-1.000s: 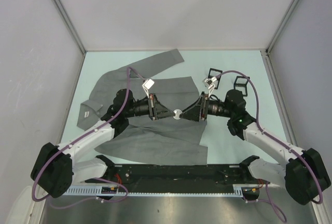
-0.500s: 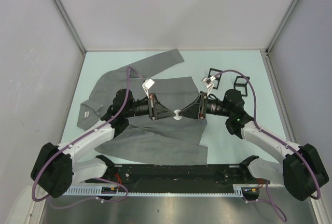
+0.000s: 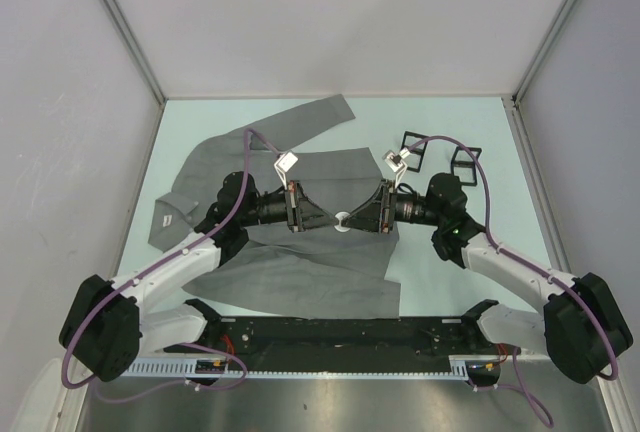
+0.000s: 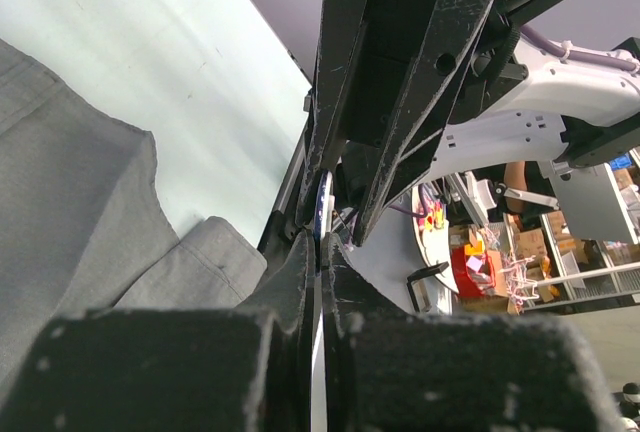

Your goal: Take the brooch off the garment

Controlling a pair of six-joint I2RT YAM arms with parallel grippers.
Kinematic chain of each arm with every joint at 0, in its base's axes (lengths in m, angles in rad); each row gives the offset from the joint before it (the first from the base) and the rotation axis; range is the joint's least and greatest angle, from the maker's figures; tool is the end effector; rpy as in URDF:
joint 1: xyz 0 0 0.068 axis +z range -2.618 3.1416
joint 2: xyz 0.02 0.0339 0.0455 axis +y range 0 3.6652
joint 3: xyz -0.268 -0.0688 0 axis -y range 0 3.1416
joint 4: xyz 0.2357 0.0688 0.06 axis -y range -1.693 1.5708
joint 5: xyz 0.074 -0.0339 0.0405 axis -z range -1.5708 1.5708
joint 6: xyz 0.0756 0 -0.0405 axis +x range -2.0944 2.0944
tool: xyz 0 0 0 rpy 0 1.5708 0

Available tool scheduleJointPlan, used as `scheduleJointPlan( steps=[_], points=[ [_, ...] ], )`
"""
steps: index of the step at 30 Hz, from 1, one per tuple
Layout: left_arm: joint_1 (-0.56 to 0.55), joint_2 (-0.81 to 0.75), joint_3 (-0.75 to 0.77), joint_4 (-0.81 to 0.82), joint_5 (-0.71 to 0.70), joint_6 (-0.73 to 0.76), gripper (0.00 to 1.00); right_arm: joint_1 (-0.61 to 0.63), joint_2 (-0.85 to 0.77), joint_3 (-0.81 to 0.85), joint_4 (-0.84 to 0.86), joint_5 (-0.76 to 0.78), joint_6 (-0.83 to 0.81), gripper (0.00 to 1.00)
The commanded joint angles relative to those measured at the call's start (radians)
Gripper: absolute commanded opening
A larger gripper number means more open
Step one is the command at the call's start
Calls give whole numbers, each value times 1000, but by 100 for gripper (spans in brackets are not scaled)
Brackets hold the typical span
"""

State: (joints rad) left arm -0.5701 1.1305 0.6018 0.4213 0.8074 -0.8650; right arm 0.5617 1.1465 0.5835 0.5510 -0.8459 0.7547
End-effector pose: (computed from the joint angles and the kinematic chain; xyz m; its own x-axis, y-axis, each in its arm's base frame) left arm 0.1937 -0.1891 0.2753 -0.8028 -0.1104 -0.5860 0.5656 0.1701 -0.8069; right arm 0.1943 0.1891 0.2812 -0.6833 0.1067 -0.7223 -0.7118 0.1228 0.6916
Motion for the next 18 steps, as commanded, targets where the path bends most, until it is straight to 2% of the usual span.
scheduleJointPlan(
  steps=[1,5,18],
  points=[
    [-5,-14,0,42,12,-9,0,4,-4,3,33,-15,-22,30],
    [-5,-11,1,45,15,-14,0,7,-4,3,33,-10,-20,25],
    [-5,-14,-23,131,26,-88,0,36,1,4,44,39,-32,19]
  ],
)
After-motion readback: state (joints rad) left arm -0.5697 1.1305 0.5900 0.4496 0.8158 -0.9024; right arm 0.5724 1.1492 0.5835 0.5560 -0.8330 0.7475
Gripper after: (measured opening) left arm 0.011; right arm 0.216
